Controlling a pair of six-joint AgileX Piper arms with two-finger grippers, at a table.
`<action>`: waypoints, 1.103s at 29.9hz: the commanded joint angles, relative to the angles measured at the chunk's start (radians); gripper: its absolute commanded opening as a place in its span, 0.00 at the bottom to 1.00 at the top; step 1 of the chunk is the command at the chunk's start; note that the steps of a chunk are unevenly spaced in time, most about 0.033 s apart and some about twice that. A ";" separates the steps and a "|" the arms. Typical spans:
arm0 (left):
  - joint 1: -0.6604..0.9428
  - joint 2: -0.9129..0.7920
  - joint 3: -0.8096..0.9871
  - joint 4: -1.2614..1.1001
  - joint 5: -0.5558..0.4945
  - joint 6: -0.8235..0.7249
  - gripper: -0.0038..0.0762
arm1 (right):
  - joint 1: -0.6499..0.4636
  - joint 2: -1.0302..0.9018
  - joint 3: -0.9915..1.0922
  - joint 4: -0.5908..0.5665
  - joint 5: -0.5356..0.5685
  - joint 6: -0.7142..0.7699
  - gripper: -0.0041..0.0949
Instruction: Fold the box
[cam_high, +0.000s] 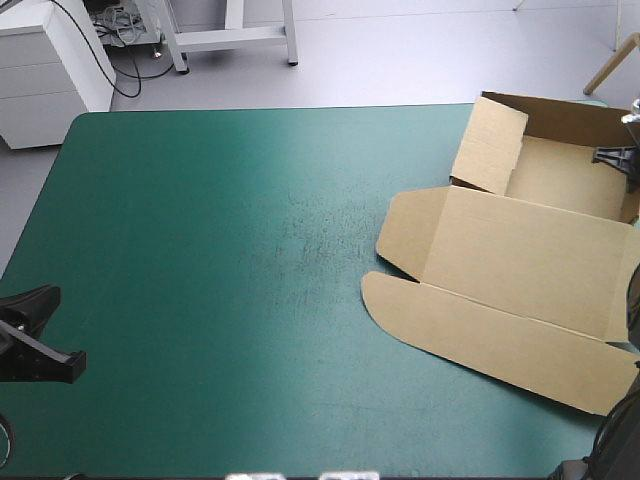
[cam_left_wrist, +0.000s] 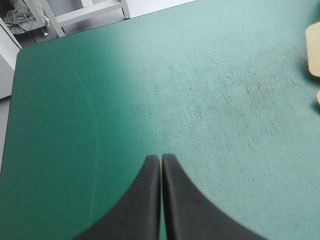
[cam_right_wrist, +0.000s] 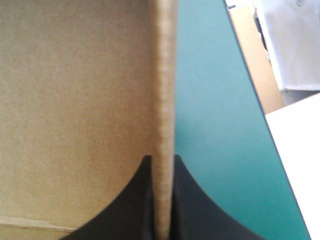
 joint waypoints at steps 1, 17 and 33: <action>-0.002 0.008 -0.021 0.004 0.044 -0.010 0.04 | -0.063 -0.045 -0.034 0.013 -0.023 0.018 0.05; -0.002 0.008 -0.021 -0.011 0.029 -0.010 0.04 | -0.111 -0.124 -0.035 0.014 -0.023 -0.002 0.96; -0.002 0.008 -0.021 -0.011 0.044 -0.010 0.04 | 0.174 -0.786 0.347 0.270 -0.085 -0.119 0.03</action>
